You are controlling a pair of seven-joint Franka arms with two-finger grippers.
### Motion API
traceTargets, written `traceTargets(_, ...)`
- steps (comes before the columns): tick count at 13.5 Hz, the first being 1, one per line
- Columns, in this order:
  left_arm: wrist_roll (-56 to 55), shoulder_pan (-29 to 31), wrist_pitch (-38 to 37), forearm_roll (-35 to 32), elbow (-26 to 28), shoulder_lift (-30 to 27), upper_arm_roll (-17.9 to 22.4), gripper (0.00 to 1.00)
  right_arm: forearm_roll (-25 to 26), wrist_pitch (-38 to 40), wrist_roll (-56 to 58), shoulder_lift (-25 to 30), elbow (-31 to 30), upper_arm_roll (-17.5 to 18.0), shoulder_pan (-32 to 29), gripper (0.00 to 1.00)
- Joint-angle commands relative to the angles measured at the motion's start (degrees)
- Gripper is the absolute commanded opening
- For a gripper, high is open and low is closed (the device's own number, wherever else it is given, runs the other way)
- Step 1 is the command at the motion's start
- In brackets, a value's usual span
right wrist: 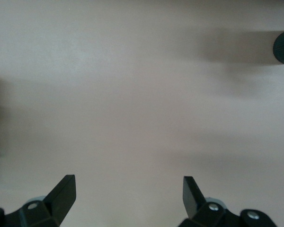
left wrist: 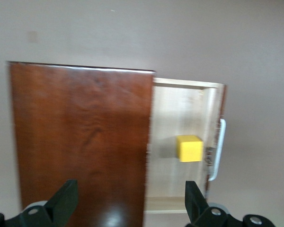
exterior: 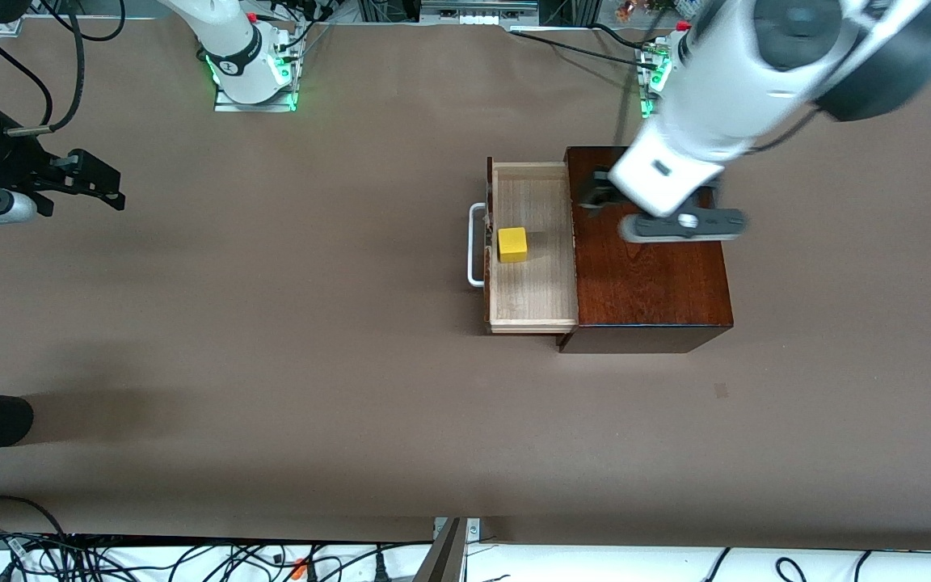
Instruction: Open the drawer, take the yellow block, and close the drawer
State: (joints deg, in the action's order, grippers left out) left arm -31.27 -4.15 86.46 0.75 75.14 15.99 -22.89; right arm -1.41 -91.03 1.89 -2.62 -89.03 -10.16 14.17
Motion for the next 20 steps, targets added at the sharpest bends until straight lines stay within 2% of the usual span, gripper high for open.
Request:
traceTargets(1, 7.43, 6.85, -1.20, 1.97, 3.26, -3.77, -0.31, 1.00, -0.25, 2.43, -0.13, 0.07, 1.14, 1.28, 0.24, 1.00)
traceTargets(2, 10.06, 6.78, -2.43, 1.97, 3.26, -4.04, 1.60, 1.00, -0.17, 2.08, -0.05, 0.07, 1.23, 2.33, 0.24, 1.00)
traceTargets(4, 15.77, 4.69, -3.75, 1.97, 3.78, -5.70, 8.01, 1.00, 0.09, 1.73, 0.04, -0.11, 1.14, 3.74, 0.59, 1.00)
traceTargets(7, 24.83, -1.10, -4.55, 3.55, 6.59, -8.95, 20.48, 1.00, 1.84, 1.20, 1.87, -1.68, 1.31, 5.50, 3.21, 1.00)
traceTargets(8, 27.12, -2.52, -4.37, 3.73, 7.99, -10.00, 23.39, 1.00, 2.64, 1.11, 3.97, -1.95, 1.31, 5.51, 4.19, 1.00)
traceTargets(10, 29.15, -2.97, -3.58, 3.73, 9.50, -10.98, 25.26, 1.00, 3.44, 1.37, 7.93, -5.18, 1.49, 5.94, 4.98, 1.00)
traceTargets(12, 29.43, -3.23, -2.62, 3.21, 10.37, -11.07, 25.71, 1.00, 3.44, 1.81, 11.62, -5.38, 1.40, 6.21, 6.64, 1.00)
traceTargets(14, 29.77, -3.67, 0.18, 2.77, 13.79, -12.82, 25.79, 1.00, 3.26, 2.08, 13.57, -5.47, 1.31, 6.21, 10.16, 1.00)
traceTargets(15, 30.73, -3.68, 1.33, 2.07, 15.55, -14.05, 25.79, 1.00, 2.39, 1.91, 13.40, -5.47, 1.40, 6.21, 12.09, 1.00)
traceTargets(18, 31.53, -2.97, 0.99, 2.06, 14.87, -14.15, 25.36, 1.00, -3.14, 0.85, 19.43, -6.17, 1.49, 6.91, 17.62, 1.00)
traceTargets(20, 31.45, -2.97, 0.90, 2.06, 14.69, -14.06, 25.09, 1.00, -3.59, -2.65, 23.58, -11.41, 5.59, 8.40, 21.49, 1.00)
